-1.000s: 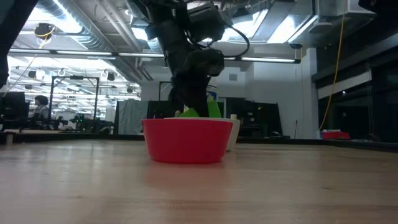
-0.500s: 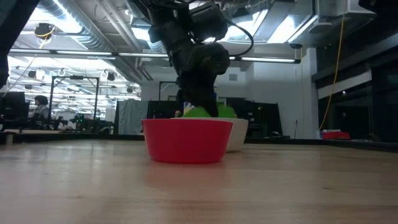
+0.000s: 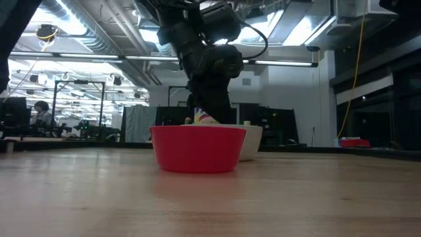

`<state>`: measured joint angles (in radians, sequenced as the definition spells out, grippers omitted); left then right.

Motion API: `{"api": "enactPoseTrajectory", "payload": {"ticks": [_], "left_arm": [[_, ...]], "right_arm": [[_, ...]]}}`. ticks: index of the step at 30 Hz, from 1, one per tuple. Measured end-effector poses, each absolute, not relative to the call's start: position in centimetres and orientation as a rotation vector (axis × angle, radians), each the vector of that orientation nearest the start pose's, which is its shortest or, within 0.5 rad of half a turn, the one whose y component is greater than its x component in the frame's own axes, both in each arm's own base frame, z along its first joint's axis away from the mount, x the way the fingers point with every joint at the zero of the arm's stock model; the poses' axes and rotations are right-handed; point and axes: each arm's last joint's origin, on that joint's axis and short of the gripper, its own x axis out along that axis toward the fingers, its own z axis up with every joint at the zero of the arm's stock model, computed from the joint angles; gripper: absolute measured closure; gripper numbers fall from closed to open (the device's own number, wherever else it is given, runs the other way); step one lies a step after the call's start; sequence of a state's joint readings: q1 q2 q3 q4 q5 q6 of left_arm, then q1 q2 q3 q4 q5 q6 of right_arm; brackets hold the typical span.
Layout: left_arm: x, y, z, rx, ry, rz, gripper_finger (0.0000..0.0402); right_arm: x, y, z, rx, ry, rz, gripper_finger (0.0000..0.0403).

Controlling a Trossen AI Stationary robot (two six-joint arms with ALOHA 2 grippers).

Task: Nest bowls inside each other
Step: Stack the blue bowl on the green bowl

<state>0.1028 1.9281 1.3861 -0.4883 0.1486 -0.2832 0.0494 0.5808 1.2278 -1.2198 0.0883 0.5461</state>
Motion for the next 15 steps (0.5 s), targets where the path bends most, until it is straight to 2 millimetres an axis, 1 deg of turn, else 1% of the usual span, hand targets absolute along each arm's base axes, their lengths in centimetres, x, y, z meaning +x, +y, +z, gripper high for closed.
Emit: {"api": "enactPoseTrajectory", "payload": {"ticks": [3, 4, 7, 11, 13, 15], "left_arm": [[39.6, 3.7, 20.9, -0.374, 0.985, 0.090, 0.0319], [39.5, 3.5, 21.9, -0.360, 0.949, 0.077, 0.0318], [37.7, 2.8, 25.1, -0.302, 0.904, 0.055, 0.0319], [34.1, 1.5, 28.3, -0.200, 0.908, 0.018, 0.0323], [32.2, 0.9, 29.3, -0.179, 0.931, -0.010, 0.0324], [30.4, 0.4, 29.8, -0.196, 0.945, -0.037, 0.0324]], "right_arm": [[4.0, -0.1, 39.2, 0.493, 0.546, -0.191, 0.0259], [4.0, -0.1, 39.2, 0.497, 0.546, -0.191, 0.0259], [4.0, 0.0, 39.2, 0.512, 0.551, -0.178, 0.0259], [4.0, 0.1, 39.2, 0.518, 0.555, -0.161, 0.0259], [4.1, 0.1, 39.2, 0.522, 0.549, -0.144, 0.0259], [4.1, 0.1, 39.4, 0.522, 0.540, -0.123, 0.0259]]}}
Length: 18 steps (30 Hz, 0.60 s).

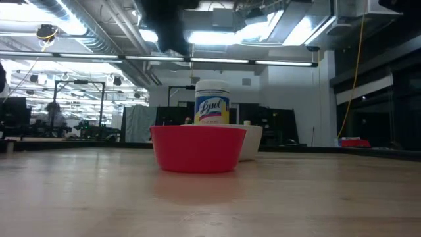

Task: Nest bowls inside each other
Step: Stack the blue bowl on the green bowl

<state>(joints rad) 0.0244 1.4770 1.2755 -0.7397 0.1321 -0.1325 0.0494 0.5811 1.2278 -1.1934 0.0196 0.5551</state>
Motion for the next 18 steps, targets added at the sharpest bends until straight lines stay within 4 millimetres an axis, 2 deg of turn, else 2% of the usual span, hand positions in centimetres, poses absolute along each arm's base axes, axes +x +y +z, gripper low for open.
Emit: {"api": "enactPoseTrajectory", "payload": {"ticks": [5, 12, 18], "left_arm": [[26.2, -1.1, 30.7, -0.320, 0.891, -0.039, 0.0323], [21.0, -3.2, 29.7, -0.493, 0.875, -0.062, 0.0327], [17.5, -6.3, 27.7, -0.639, 1.152, -0.170, 0.0327]], "right_arm": [[4.7, 0.3, 40.5, 0.505, 0.431, -0.023, 0.0245], [5.3, 0.6, 42.4, 0.479, 0.245, 0.122, 0.0223], [5.4, 0.7, 43.0, 0.492, 0.193, 0.161, 0.0218]]}}
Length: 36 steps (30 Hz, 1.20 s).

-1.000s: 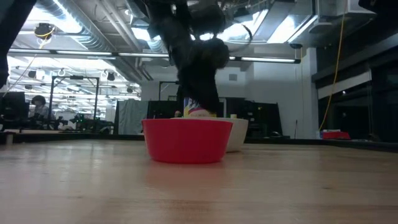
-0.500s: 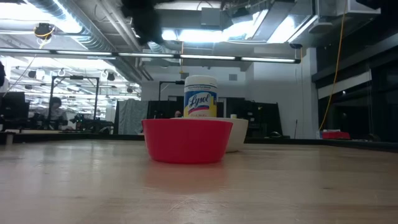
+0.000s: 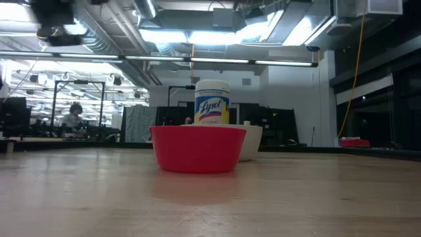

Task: Nest bowls inside each other
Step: Stack the blue bowl on the green bowl

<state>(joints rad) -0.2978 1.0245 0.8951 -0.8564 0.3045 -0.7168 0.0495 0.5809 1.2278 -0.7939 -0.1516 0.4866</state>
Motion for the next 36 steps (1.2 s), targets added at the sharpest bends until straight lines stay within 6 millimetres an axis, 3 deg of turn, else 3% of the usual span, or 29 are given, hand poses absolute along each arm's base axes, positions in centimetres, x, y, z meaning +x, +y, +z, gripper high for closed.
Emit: {"api": "enactPoseTrajectory", "payload": {"ticks": [7, 13, 17, 24, 36], "left_arm": [[13.8, -10.3, 27.2, -0.549, 1.369, -0.198, 0.0329], [12.6, -12.7, 26.6, -0.452, 1.332, -0.095, 0.0327], [13.2, -14.3, 25.6, -0.408, 1.285, -0.091, 0.0316], [14.3, -16.6, 21.5, -0.417, 1.353, -0.075, 0.0286], [15.3, -17.6, 18.4, -0.270, 1.396, 0.007, 0.0283]], "right_arm": [[5.4, 0.7, 43.6, 0.498, 0.135, 0.177, 0.0227], [5.5, 0.7, 44.1, 0.479, 0.078, 0.187, 0.0231], [5.5, 0.6, 44.1, 0.478, 0.066, 0.162, 0.0227], [5.9, 0.6, 44.1, 0.489, 0.078, 0.157, 0.0227], [6.2, 0.7, 44.4, 0.523, 0.055, 0.163, 0.0228]]}}
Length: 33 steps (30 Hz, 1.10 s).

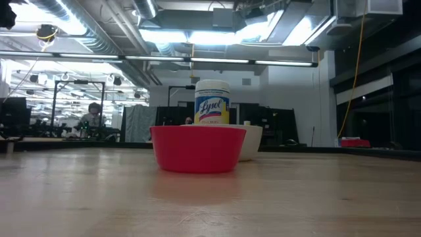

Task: Nest bowls inside each other
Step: Stack the blue bowl on the green bowl

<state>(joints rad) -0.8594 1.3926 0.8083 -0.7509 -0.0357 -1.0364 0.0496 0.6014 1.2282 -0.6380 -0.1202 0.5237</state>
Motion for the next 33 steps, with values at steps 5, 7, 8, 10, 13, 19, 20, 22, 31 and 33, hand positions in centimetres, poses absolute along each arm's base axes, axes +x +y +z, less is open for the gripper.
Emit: {"api": "enactPoseTrajectory", "payload": {"ticks": [5, 7, 8, 10, 13, 19, 20, 22, 31, 33], "left_arm": [[15.2, -18.2, 17.9, -0.255, 1.399, -0.006, 0.0285], [15.2, -18.4, 17.5, -0.249, 1.410, 0.008, 0.0289], [15.1, -18.5, 17.3, -0.247, 1.416, 0.022, 0.0291], [15.1, -18.6, 16.8, -0.247, 1.436, 0.062, 0.0301], [15.3, -18.5, 15.9, -0.253, 1.467, 0.136, 0.0336], [16.9, -17.1, 16.1, -0.360, 1.339, 0.328, 0.0396], [17.3, -16.4, 16.6, -0.387, 1.278, 0.374, 0.0397], [17.9, -14.8, 17.9, -0.435, 1.153, 0.458, 0.0398], [17.5, -5.7, 27.8, -0.556, 0.521, 0.545, 0.0399], [17.1, -3.6, 30.4, -0.579, 0.371, 0.480, 0.0399]], "right_arm": [[6.2, 0.7, 44.4, 0.530, 0.056, 0.163, 0.0227], [6.2, 0.7, 44.4, 0.530, 0.056, 0.163, 0.0230], [6.2, 0.7, 44.4, 0.530, 0.056, 0.163, 0.0231], [6.2, 0.7, 44.4, 0.530, 0.056, 0.163, 0.0232], [6.3, 0.7, 44.4, 0.530, 0.060, 0.162, 0.0232], [7.0, 0.7, 44.4, 0.530, 0.068, 0.160, 0.0230], [7.0, 0.7, 44.4, 0.530, 0.068, 0.160, 0.0232], [7.1, 0.7, 44.4, 0.530, 0.066, 0.161, 0.0235], [7.2, 0.7, 44.5, 0.500, 0.056, 0.163, 0.0235], [7.2, 0.7, 44.5, 0.489, 0.055, 0.164, 0.0233]]}}
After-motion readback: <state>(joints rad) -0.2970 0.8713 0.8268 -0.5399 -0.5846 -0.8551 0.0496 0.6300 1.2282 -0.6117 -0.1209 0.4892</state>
